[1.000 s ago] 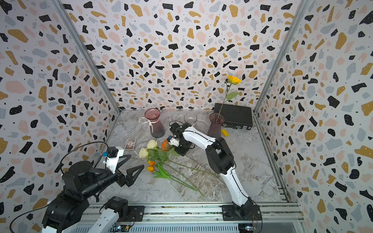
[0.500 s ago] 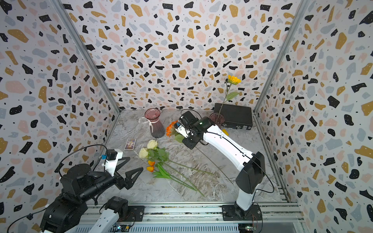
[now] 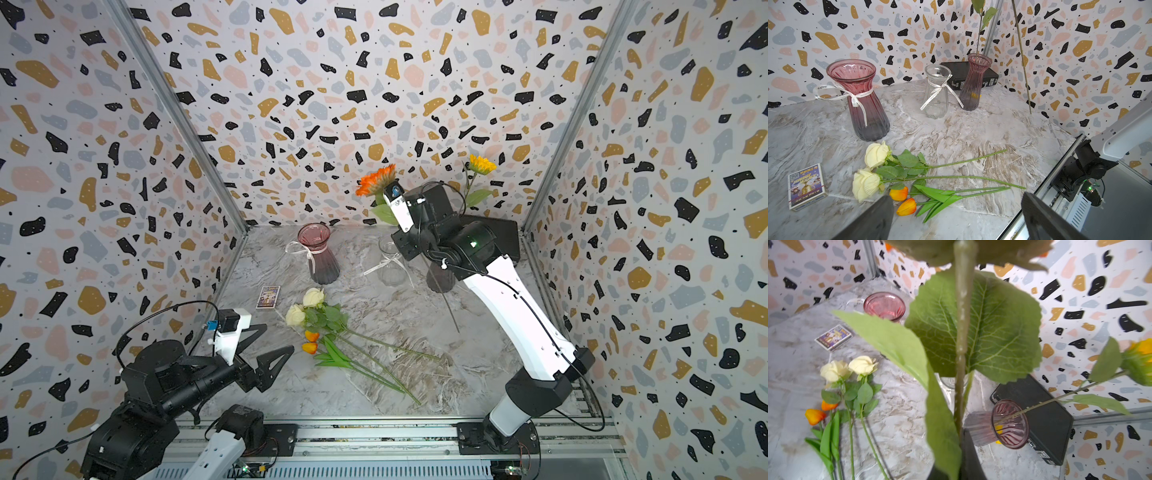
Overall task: Arrange the flowers in different vases according to their variety
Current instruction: Insert the flower into the vase.
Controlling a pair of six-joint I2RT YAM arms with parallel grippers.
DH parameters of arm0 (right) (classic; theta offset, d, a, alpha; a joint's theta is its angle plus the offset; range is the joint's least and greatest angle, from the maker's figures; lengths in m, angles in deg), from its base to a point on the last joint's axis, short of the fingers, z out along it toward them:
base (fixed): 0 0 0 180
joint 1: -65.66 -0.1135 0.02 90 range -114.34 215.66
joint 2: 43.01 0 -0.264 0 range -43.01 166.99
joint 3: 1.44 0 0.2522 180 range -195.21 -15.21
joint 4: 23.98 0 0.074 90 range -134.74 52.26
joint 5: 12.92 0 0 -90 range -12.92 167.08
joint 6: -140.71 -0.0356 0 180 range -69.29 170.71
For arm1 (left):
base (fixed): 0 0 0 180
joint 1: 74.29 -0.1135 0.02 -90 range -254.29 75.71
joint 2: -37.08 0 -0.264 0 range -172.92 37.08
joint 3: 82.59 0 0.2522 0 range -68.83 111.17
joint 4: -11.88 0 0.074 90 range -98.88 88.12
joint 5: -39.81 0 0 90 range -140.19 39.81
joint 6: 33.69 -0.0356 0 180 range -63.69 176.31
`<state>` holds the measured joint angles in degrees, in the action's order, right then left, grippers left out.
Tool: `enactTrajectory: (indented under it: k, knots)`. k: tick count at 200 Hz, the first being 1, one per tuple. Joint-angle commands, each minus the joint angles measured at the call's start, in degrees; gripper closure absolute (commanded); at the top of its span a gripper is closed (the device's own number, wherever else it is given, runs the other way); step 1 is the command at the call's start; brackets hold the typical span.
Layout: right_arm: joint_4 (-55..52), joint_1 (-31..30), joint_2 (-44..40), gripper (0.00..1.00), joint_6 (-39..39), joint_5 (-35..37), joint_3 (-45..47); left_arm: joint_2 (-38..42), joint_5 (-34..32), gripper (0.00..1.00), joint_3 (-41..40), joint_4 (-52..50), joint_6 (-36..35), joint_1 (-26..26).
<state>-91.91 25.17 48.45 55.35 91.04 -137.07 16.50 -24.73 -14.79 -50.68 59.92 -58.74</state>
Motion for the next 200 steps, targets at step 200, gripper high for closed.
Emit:
enactTrajectory:
  k: [200]
  knots:
    - [28.0,11.4,9.8,1.0,1.9,9.1,-21.7,-0.4,0.8,0.01,-1.7,3.3,-1.2,0.2]
